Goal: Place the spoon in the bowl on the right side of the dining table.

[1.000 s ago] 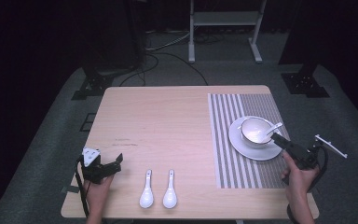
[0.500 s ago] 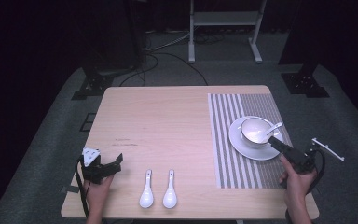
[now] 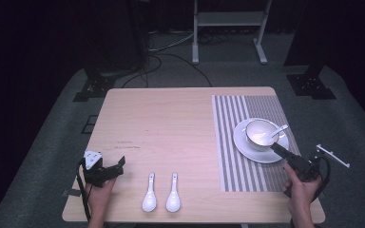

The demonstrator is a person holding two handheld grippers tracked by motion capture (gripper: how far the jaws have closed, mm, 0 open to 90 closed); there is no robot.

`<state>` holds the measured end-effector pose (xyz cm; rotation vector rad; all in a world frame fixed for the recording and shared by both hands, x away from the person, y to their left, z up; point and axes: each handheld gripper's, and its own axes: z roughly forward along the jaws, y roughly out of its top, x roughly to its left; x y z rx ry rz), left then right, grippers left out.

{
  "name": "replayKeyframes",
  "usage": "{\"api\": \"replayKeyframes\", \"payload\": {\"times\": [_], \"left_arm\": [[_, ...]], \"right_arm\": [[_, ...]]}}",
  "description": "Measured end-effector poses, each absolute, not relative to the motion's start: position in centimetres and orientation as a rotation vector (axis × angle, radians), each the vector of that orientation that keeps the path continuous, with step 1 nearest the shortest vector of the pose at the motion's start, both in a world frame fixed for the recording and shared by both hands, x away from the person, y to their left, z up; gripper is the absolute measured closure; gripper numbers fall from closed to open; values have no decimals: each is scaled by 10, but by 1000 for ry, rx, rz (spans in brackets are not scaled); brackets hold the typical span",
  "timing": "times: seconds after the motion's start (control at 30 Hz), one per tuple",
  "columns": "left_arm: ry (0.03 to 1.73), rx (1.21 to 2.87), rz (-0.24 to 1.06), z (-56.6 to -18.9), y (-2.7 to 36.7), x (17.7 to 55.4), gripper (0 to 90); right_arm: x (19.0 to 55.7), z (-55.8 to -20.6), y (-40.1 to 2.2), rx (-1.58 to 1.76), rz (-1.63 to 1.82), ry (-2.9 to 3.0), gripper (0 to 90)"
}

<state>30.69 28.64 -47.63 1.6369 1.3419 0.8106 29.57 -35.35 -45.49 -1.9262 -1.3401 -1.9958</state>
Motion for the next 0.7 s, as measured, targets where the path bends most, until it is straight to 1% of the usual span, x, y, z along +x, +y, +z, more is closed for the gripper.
{"api": "replayKeyframes", "payload": {"times": [0.7], "left_arm": [[1340,1639,813,-476,286,307,20]], "right_arm": [[280,-467,-336,-1869,-1977,-1372,374]]}}
